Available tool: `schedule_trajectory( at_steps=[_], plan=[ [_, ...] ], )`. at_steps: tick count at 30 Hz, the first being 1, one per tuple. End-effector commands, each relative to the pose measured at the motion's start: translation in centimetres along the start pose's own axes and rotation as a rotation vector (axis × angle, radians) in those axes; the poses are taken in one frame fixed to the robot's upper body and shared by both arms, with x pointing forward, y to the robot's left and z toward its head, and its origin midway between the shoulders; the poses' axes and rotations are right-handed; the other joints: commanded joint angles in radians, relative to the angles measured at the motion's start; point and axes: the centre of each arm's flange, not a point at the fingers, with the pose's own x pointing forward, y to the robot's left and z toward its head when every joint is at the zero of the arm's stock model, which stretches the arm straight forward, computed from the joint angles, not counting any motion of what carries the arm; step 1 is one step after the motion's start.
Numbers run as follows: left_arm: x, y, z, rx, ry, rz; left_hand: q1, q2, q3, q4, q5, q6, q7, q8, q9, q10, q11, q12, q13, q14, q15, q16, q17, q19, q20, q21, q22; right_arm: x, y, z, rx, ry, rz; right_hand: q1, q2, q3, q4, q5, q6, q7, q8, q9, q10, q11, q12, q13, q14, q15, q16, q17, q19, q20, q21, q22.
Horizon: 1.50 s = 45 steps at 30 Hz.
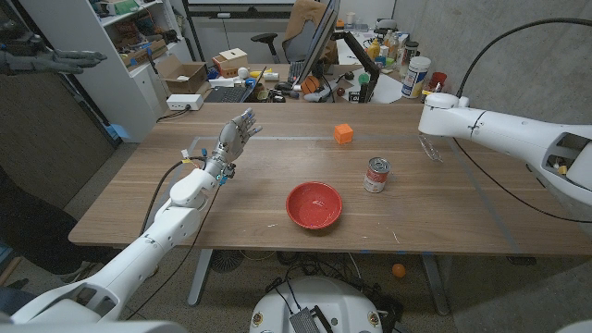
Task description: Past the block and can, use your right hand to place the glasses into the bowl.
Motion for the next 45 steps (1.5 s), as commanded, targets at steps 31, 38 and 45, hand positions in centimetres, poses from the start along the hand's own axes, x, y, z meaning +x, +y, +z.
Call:
schedule_trajectory(
  at_steps=[31, 38, 45],
  plan=[
    [1.9, -0.1, -0.7, -0.001, 0.033, -0.012, -0.009, 0.098, 0.000, 0.002, 0.006, 0.007, -0.002, 0.001, 0.006, 0.005, 0.000, 0.004, 0.004, 0.006, 0.003, 0.005, 0.002, 0.008, -0.003, -0.010, 0.002, 4.9, 2.8, 1.8, -0.122, 0.102, 0.127, 0.024, 0.007, -0.034, 0.004, 0.019, -0.008, -0.020, 0.003, 0.005, 0.005, -0.008, 0.007, 0.003, 0.013, -0.008, 0.014, 0.001, 0.024, 0.037, 0.006, 0.005],
    [2.2, 0.0, -0.9, -0.005, 0.037, -0.017, -0.009, 0.098, 0.000, 0.002, 0.006, 0.006, -0.001, 0.001, 0.006, 0.005, 0.000, 0.004, 0.004, 0.006, 0.003, 0.005, 0.002, 0.009, -0.003, -0.013, 0.002, 5.4, 3.4, 1.6, -0.112, 0.110, 0.161, 0.025, 0.004, -0.045, 0.006, 0.021, -0.004, -0.022, 0.005, 0.006, 0.009, -0.011, 0.008, 0.003, 0.027, -0.013, 0.018, 0.002, 0.044, 0.052, 0.012, 0.006],
    [2.5, 0.1, -1.1, -0.007, 0.040, -0.020, -0.010, 0.098, -0.001, 0.002, 0.006, 0.006, -0.002, 0.001, 0.006, 0.006, 0.000, 0.004, 0.004, 0.006, 0.004, 0.005, 0.002, 0.009, -0.002, -0.014, 0.002, 5.8, 3.8, 1.3, -0.105, 0.124, 0.191, 0.022, 0.006, -0.052, 0.010, 0.023, -0.005, -0.025, 0.006, 0.006, 0.010, -0.011, 0.008, 0.003, 0.032, -0.016, 0.020, 0.004, 0.060, 0.059, 0.016, 0.006]
  ],
)
